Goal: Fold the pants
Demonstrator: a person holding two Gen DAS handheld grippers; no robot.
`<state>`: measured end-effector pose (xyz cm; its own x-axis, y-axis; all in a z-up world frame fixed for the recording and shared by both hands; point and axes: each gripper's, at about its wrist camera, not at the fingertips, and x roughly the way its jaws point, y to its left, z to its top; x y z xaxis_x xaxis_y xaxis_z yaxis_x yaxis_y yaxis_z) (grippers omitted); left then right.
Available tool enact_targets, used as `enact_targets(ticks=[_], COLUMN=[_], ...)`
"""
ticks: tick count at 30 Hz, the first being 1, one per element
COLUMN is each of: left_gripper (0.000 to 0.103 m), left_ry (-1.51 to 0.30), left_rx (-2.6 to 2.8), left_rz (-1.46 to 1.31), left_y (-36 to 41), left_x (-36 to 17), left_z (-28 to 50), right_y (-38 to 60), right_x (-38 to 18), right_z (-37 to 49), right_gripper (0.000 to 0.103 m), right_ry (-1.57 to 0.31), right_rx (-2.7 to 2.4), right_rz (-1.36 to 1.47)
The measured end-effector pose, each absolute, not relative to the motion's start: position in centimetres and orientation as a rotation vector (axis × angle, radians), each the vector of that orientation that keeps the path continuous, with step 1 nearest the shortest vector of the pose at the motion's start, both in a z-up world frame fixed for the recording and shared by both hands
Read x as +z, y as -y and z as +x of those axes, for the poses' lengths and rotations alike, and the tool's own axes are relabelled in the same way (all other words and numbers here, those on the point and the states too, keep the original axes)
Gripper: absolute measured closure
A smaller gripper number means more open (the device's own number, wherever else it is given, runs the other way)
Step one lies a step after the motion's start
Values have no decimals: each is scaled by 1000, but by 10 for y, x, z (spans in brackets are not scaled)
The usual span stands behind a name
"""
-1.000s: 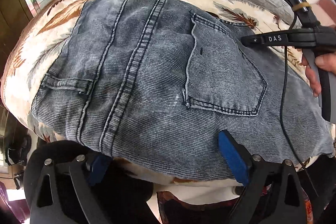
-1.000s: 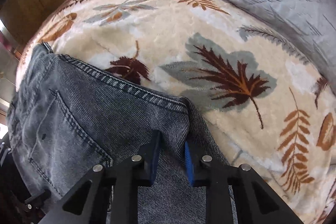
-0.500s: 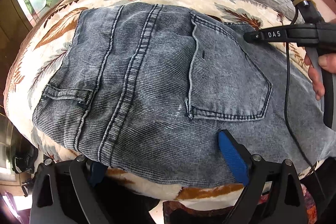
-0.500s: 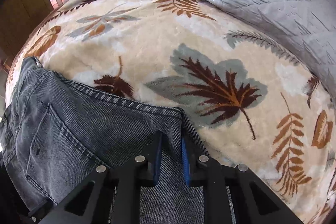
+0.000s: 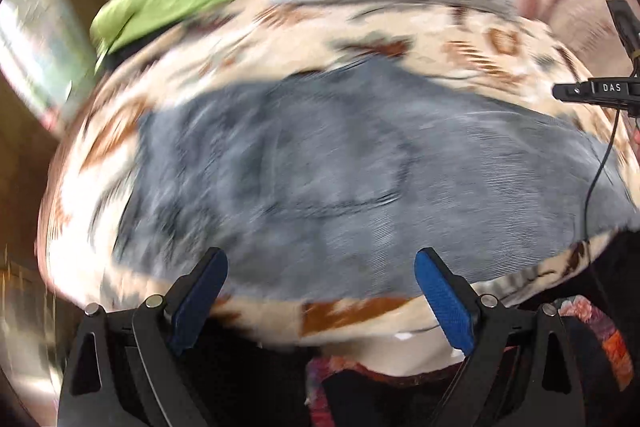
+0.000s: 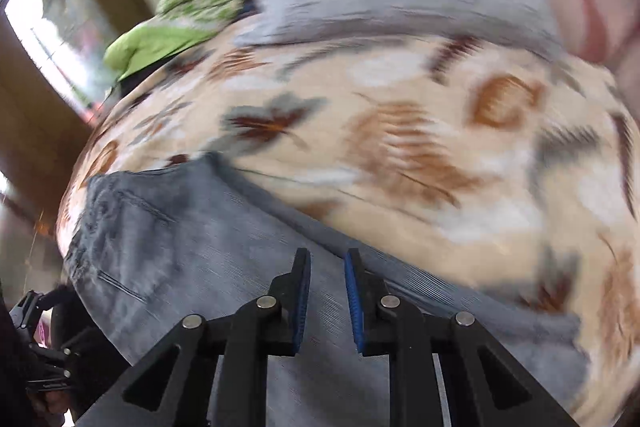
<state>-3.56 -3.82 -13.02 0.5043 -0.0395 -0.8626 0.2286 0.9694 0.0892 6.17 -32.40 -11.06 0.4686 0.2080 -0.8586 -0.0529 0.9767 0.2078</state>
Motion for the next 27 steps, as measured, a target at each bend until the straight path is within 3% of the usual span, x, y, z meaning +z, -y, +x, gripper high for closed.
enact_targets(ticks=[5,12,21,27], left_gripper=[8,7,7,7], left_ry=[-1011,-1175,-1139,-1111], left_rx=[-252,-270,-292,-286], left_rz=[319,456,442,480], left_y=[93,128,134,172], left_x=[-141,-191,-156,-145], left_z=[-16,1,18,63], right_y=[418,465,505,510], right_x=[-115,-144,-138,-159], right_z=[1,-42,-30,-9], right_gripper=[83,83,83,83], right_ry=[-1069,-1134,-1019,-1092], right_rx=[-33,-152,-212,-163], right_rz=[326,363,378,417])
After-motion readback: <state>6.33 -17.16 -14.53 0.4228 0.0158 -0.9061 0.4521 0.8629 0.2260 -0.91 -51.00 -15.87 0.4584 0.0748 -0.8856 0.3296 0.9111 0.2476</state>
